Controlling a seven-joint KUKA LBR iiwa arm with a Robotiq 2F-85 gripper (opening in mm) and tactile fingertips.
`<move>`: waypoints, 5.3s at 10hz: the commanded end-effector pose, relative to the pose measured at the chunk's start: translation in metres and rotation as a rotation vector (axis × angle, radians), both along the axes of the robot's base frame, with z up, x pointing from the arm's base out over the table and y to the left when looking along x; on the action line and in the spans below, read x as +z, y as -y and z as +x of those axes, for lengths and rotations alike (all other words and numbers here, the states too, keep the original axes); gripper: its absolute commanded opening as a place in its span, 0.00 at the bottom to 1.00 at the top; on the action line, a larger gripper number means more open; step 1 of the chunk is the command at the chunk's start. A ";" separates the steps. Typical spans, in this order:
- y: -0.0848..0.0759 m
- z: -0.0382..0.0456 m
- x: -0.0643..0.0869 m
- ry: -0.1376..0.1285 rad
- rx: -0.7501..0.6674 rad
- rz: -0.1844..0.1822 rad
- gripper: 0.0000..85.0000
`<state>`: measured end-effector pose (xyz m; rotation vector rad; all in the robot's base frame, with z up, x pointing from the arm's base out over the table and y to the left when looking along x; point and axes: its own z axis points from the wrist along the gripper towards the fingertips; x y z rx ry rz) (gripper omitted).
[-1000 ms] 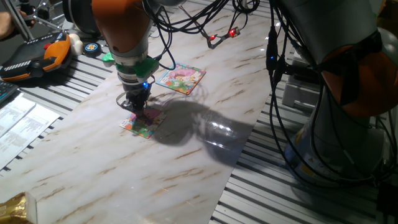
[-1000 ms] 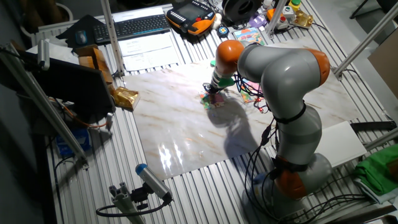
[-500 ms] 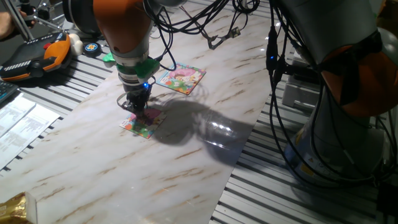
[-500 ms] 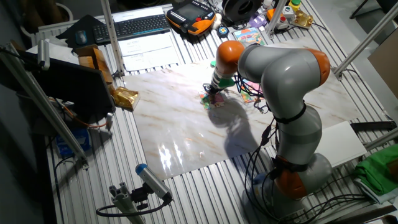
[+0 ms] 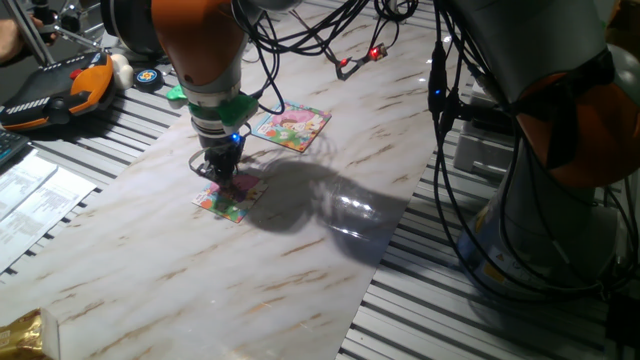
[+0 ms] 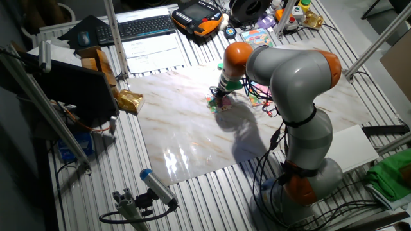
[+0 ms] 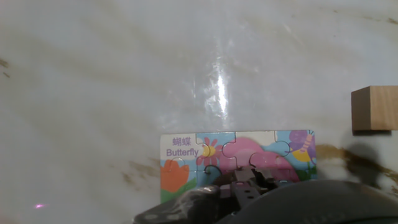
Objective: Assemble one piece of a puzzle
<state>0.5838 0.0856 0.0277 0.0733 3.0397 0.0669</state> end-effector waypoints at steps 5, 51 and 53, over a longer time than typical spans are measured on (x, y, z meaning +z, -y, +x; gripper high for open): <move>0.000 0.0003 0.000 0.002 0.010 0.005 0.01; -0.011 0.0057 -0.002 0.020 0.124 -0.004 0.01; -0.010 0.0065 -0.002 0.020 0.125 -0.006 0.01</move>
